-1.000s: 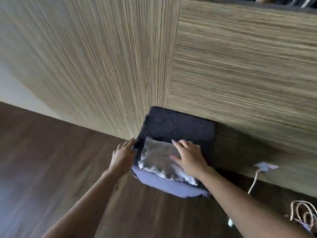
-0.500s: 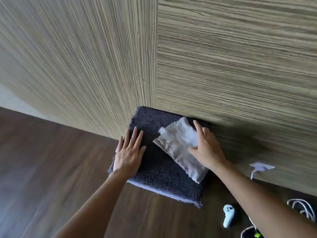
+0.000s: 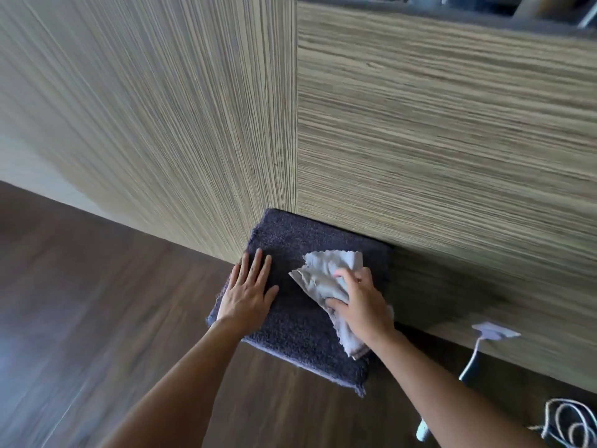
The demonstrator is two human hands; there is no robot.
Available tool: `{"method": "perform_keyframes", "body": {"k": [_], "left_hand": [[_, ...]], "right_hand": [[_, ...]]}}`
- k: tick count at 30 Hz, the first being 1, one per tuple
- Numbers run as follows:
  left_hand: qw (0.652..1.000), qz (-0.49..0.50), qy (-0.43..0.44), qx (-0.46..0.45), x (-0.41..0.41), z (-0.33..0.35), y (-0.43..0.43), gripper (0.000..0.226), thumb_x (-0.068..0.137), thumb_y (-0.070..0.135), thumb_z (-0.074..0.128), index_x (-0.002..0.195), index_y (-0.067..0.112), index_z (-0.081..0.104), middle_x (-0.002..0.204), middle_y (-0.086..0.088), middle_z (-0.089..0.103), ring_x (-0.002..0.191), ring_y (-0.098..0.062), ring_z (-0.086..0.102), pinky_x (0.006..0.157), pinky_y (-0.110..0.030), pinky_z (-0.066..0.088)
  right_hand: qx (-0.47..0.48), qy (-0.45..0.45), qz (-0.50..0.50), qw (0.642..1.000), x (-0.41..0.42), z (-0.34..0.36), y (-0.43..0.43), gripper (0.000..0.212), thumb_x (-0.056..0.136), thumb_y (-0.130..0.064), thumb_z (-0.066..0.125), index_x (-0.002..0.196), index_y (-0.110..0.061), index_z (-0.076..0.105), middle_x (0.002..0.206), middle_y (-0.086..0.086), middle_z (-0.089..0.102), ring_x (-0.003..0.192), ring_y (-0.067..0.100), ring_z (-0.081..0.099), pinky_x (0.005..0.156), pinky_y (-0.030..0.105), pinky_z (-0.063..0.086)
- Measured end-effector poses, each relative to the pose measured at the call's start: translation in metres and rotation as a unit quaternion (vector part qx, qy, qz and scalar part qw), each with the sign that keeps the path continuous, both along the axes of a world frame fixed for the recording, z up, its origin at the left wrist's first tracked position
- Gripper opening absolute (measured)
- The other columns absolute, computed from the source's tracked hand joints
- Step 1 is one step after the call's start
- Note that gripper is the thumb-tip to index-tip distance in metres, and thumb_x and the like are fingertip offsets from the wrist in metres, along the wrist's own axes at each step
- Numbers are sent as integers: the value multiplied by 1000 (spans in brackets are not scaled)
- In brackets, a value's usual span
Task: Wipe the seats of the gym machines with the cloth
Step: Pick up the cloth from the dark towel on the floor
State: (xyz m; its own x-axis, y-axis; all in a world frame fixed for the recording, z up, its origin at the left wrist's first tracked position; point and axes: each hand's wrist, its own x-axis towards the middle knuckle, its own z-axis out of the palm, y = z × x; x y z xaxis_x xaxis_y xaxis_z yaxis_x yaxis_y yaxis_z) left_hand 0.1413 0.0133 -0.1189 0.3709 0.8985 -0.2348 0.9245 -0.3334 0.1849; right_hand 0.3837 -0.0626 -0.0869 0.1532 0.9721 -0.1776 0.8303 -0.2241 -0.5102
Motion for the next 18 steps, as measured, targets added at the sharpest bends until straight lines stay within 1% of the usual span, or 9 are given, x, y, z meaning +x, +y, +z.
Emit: {"method": "perform_keyframes", "body": {"k": [2, 4, 6, 8, 9, 11, 13, 15, 18], "left_hand": [[998, -3, 25, -58, 1, 15, -1, 71, 104, 53, 26, 159, 23, -6, 164, 3, -20, 154, -24, -15, 126, -40, -3], [993, 5, 42, -107, -1, 33, -3, 72, 103, 52, 35, 160, 25, 2, 167, 4, -11, 155, -23, -6, 126, -41, 9], [990, 36, 36, -128, -1, 60, -6, 61, 100, 51, 41, 156, 30, 27, 166, 6, 18, 151, -22, 23, 119, -42, 31], [992, 63, 22, -111, -1, 88, -10, 36, 99, 46, 45, 131, 31, 54, 141, 3, 57, 125, -23, 56, 97, -38, 49], [993, 77, 15, -91, -1, 103, -13, 28, 99, 45, 46, 120, 31, 59, 125, 2, 66, 111, -24, 63, 88, -37, 51], [995, 94, 0, -37, -3, 136, -23, 25, 98, 44, 46, 109, 30, 63, 107, 4, 71, 97, -23, 67, 77, -34, 51], [993, 108, -33, 17, -10, 168, -35, 22, 97, 42, 47, 105, 29, 63, 100, 7, 71, 91, -23, 69, 73, -33, 51], [988, 120, -75, 64, -23, 196, -52, 20, 96, 41, 52, 102, 27, 66, 96, 7, 72, 88, -23, 69, 73, -33, 52], [978, 135, -102, 125, -48, 229, -80, 17, 94, 37, 58, 94, 24, 69, 90, 6, 73, 82, -24, 68, 67, -31, 43]], "right_hand": [[-48, 3, 24, 999, 5, 15, 2, 46, 86, -32, 75, 125, -27, 51, 123, 2, 40, 87, 26, 64, 74, 37, 53], [-85, -18, 59, 994, 11, 31, 4, 46, 87, -27, 73, 128, -23, 53, 128, 5, 44, 99, 28, 64, 85, 39, 53], [-99, -41, 88, 990, 17, 51, 9, 44, 86, -23, 70, 128, -22, 59, 125, 7, 56, 104, 27, 64, 87, 38, 54], [-92, -63, 114, 987, 20, 74, 14, 39, 87, -24, 66, 126, -23, 64, 120, 4, 63, 102, 24, 65, 82, 34, 54], [-80, -71, 123, 987, 20, 87, 16, 36, 89, -26, 65, 125, -24, 65, 119, 2, 64, 103, 23, 65, 81, 33, 53], [-47, -83, 130, 987, 16, 110, 16, 34, 90, -29, 66, 125, -27, 65, 119, -2, 65, 106, 22, 64, 84, 34, 52], [-9, -75, 132, 988, 9, 134, 11, 34, 90, -32, 68, 123, -29, 66, 113, -3, 67, 104, 24, 64, 82, 36, 52], [30, -48, 139, 989, -2, 158, 4, 30, 89, -34, 70, 118, -29, 67, 103, -3, 68, 96, 23, 65, 76, 37, 52], [79, -19, 154, 985, -23, 194, -9, 28, 88, -46, 70, 111, -30, 67, 95, -9, 69, 84, 14, 65, 70, 34, 52]]}}
